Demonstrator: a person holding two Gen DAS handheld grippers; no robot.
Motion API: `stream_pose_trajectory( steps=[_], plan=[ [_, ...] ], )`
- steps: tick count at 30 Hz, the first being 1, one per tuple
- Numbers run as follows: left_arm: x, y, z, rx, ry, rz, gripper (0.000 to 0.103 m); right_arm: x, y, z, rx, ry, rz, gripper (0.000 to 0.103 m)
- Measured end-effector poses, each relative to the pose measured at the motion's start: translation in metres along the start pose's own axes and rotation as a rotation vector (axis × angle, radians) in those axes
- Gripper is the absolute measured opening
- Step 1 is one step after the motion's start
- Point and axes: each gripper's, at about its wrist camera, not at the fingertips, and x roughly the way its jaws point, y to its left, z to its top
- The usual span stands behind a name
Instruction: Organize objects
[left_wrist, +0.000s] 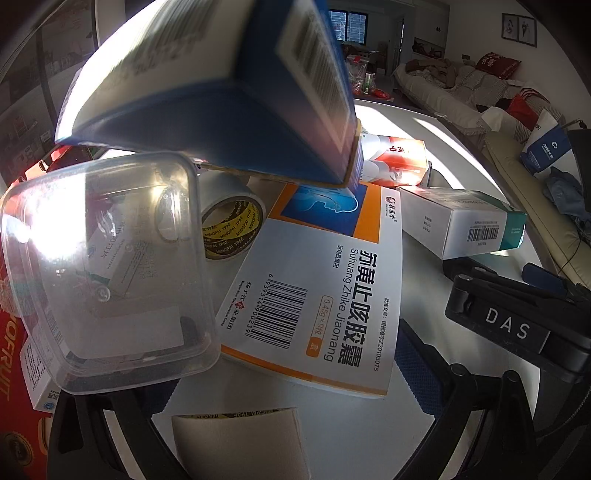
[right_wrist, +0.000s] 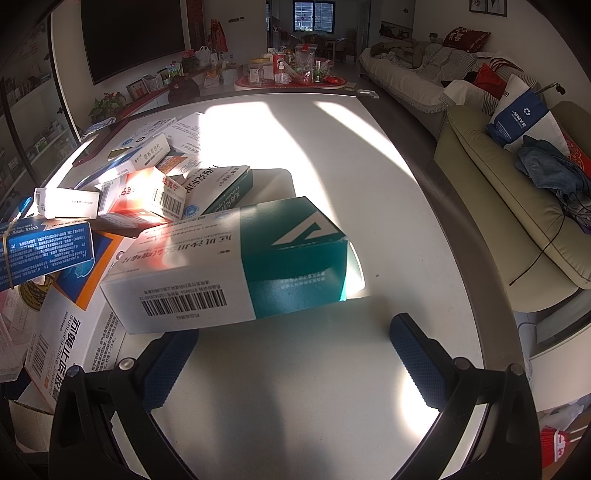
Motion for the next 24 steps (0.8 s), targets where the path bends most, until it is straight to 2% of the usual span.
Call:
stream_pose_trajectory(
  steps=[13, 19, 20, 22, 24],
  plan=[
    [0.000, 0.000, -0.001, 0.000, 0.000, 0.000, 0.103, -0.004, -0.001, -0.005, -0.013, 0.002, 0.010, 0.103],
    [-0.001, -0.005, -0.005, 0.021, 0.000, -0.016, 0.103, -0.018, -0.025, -0.021, 0.109, -0.007, -0.049, 0.103],
    [-0.001, -0.005, -0.005, 0.022, 0.000, -0.015, 0.103, -0.018, -0.025, -0.022, 0.105, 0.003, -0.077, 0.103],
    [0.002, -0.004, -0.006, 0.031, 0.004, -0.022, 0.103, -0.021, -0.026, -0.025, 0.099, 0.002, -0.073, 0.103],
    [0.003, -0.001, -0.008, 0.047, 0.047, -0.038, 0.103, -0.021, -0.026, -0.025, 0.093, 0.006, -0.069, 0.103]
  ],
)
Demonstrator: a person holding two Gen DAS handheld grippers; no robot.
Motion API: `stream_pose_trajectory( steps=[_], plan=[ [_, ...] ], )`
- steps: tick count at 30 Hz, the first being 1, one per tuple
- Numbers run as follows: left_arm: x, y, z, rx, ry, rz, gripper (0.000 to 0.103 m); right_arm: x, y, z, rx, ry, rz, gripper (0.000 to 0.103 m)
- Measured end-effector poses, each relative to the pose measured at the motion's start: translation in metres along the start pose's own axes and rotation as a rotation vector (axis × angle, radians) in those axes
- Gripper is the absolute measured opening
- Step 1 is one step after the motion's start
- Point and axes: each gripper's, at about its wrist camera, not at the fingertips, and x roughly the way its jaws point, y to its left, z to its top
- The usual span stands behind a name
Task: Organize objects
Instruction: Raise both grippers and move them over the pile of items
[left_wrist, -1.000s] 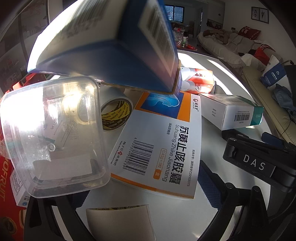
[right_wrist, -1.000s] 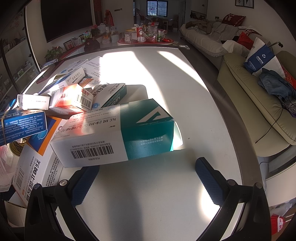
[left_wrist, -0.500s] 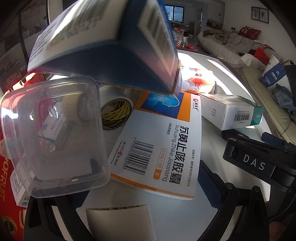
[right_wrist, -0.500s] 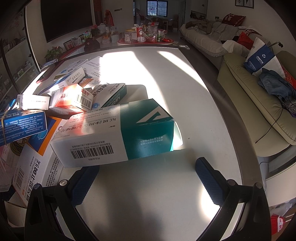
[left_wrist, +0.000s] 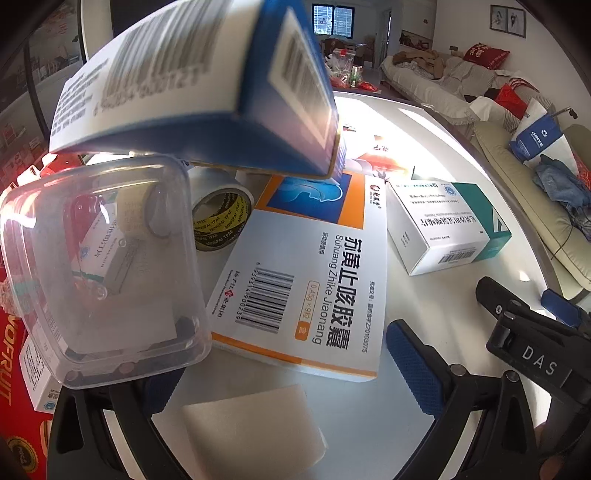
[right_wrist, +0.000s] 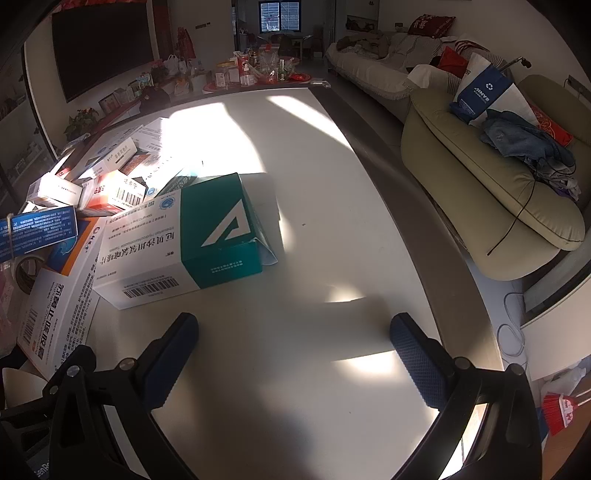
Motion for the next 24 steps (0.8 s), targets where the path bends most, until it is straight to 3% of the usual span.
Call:
stream_pose_trajectory(
  steps=[5, 11, 14, 19, 22, 24],
  plan=[
    [-0.031, 0.006, -0.029, 0.053, 0.028, -0.118, 0.103, -0.007, -0.011, -0.006, -0.007, 0.055, 0.036, 0.103],
    [-0.115, 0.025, -0.058, 0.193, -0.170, -0.201, 0.103, -0.058, -0.038, -0.022, 0.110, -0.064, 0.132, 0.103],
    [-0.139, 0.052, -0.048, 0.149, -0.214, -0.245, 0.103, -0.078, -0.043, -0.018, 0.173, -0.088, 0.279, 0.103],
    [-0.146, 0.097, 0.010, -0.001, -0.196, -0.358, 0.103, -0.071, -0.017, -0.007, 0.345, 0.097, 0.652, 0.103],
    [-0.154, 0.125, 0.023, -0.065, -0.218, -0.340, 0.103, -0.070, 0.018, 0.008, 0.376, 0.192, 0.801, 0.103],
    [-0.161, 0.135, 0.024, -0.073, -0.249, -0.314, 0.103, -0.071, 0.047, 0.024, 0.326, 0.242, 0.824, 0.103]
  ],
)
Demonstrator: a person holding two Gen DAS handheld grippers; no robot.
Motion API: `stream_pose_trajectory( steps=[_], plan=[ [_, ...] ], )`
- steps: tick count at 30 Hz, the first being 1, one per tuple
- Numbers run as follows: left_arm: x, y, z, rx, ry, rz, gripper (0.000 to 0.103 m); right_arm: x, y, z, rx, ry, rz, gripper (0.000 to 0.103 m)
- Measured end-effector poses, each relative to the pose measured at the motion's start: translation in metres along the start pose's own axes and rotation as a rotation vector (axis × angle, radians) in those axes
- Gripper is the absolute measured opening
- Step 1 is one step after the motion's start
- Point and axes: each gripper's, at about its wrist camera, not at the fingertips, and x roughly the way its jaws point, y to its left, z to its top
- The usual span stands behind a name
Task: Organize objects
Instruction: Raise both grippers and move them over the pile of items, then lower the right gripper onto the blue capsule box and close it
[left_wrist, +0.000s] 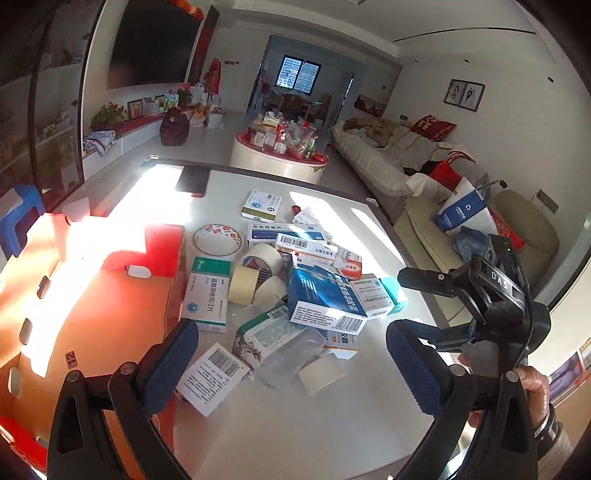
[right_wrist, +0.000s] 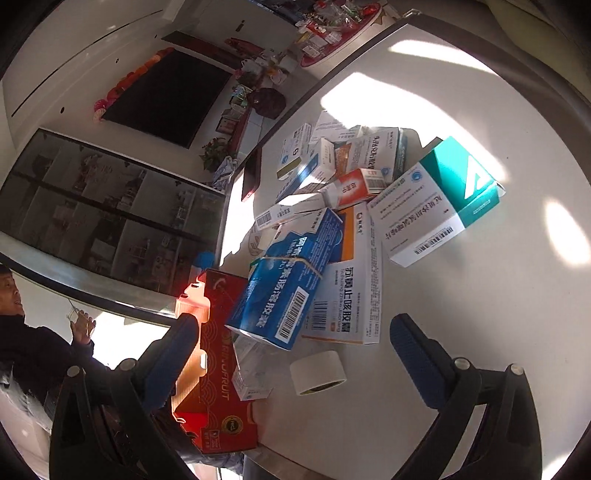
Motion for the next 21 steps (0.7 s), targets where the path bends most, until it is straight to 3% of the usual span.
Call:
stream_pose_trajectory(
  steps=[3, 7, 15, 17, 18, 21],
  plan=[
    [-0.007, 0.005, 0.000, 0.009, -0.010, 0.031, 0.103, 0.031, 0.036, 0.015, -0.058, 0.080, -0.139, 0.103],
    [-0.015, 0.014, -0.006, -0.021, -0.019, 0.018, 0.103, 0.071, 0.067, 0.027, -0.105, 0.154, -0.304, 0.103],
    [-0.015, 0.031, -0.014, -0.054, 0.012, 0.000, 0.103, 0.133, 0.081, 0.030, -0.150, 0.279, -0.538, 0.103],
    [-0.013, 0.035, -0.014, -0.063, 0.022, -0.009, 0.103, 0.137, 0.081, 0.028, -0.177, 0.281, -0.597, 0.093],
    [-0.012, 0.036, -0.014, -0.066, 0.026, -0.008, 0.103, 0.137, 0.078, 0.026, -0.175, 0.280, -0.621, 0.082],
    [-0.008, 0.038, -0.013, -0.069, 0.038, -0.006, 0.103, 0.129, 0.069, 0.028, -0.126, 0.278, -0.551, 0.080]
  ],
)
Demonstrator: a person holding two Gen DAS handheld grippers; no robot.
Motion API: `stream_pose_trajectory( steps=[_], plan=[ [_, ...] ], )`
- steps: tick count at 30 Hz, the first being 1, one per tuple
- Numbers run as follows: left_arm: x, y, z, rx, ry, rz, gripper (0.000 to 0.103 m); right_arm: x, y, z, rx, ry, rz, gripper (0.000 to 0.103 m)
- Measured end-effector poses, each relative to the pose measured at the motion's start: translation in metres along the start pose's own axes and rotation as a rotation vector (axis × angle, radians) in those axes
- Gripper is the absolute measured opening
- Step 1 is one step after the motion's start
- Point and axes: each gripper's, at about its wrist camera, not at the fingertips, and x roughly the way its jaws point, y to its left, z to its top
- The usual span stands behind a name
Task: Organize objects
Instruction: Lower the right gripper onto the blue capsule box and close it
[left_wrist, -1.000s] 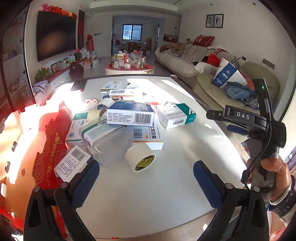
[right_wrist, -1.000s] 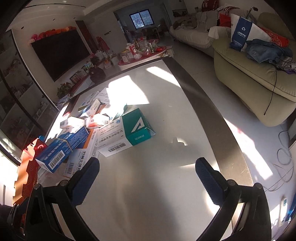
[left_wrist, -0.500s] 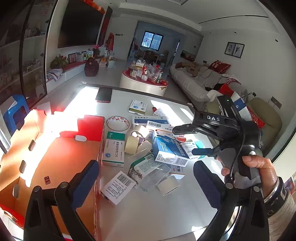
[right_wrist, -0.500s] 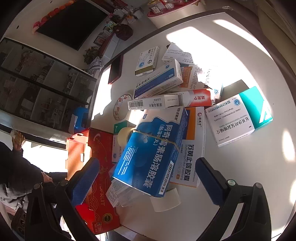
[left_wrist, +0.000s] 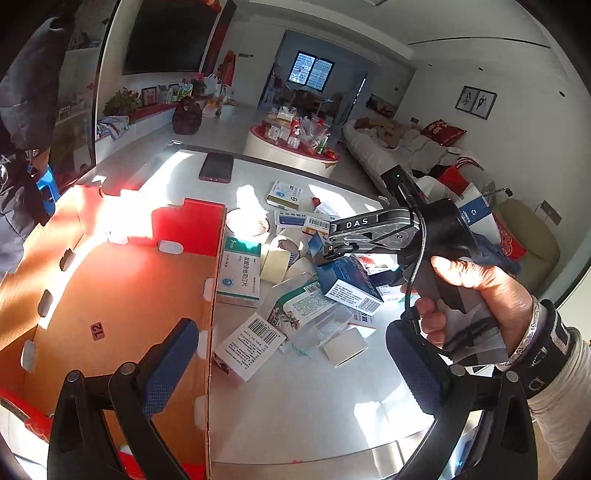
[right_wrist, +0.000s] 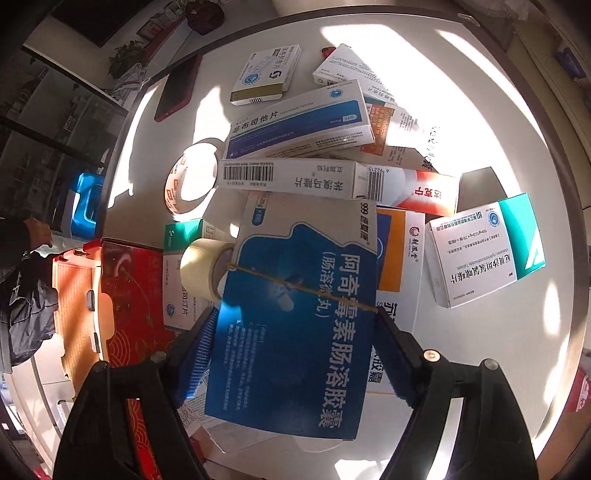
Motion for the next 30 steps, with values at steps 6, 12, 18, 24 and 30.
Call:
stream_pose_trajectory(
  steps=[6, 12, 18, 24, 30],
  plan=[
    [0.014, -0.009, 0.006, -0.008, 0.033, -0.001, 0.103, -0.015, -0.035, -0.010, 0.129, -0.023, 0.226, 0.076],
    [0.055, -0.041, 0.022, 0.001, 0.116, 0.031, 0.103, -0.055, -0.084, -0.040, 0.175, -0.132, 0.292, 0.076],
    [0.124, -0.050, 0.041, -0.160, 0.274, 0.091, 0.103, -0.069, -0.138, -0.072, 0.231, -0.168, 0.341, 0.076],
    [0.154, -0.049, 0.048, -0.236, 0.350, 0.218, 0.103, -0.065, -0.168, -0.094, 0.243, -0.189, 0.404, 0.076],
    [0.148, -0.036, 0.044, -0.332, 0.412, 0.238, 0.102, -0.067, -0.185, -0.105, 0.244, -0.217, 0.476, 0.076]
  ],
)
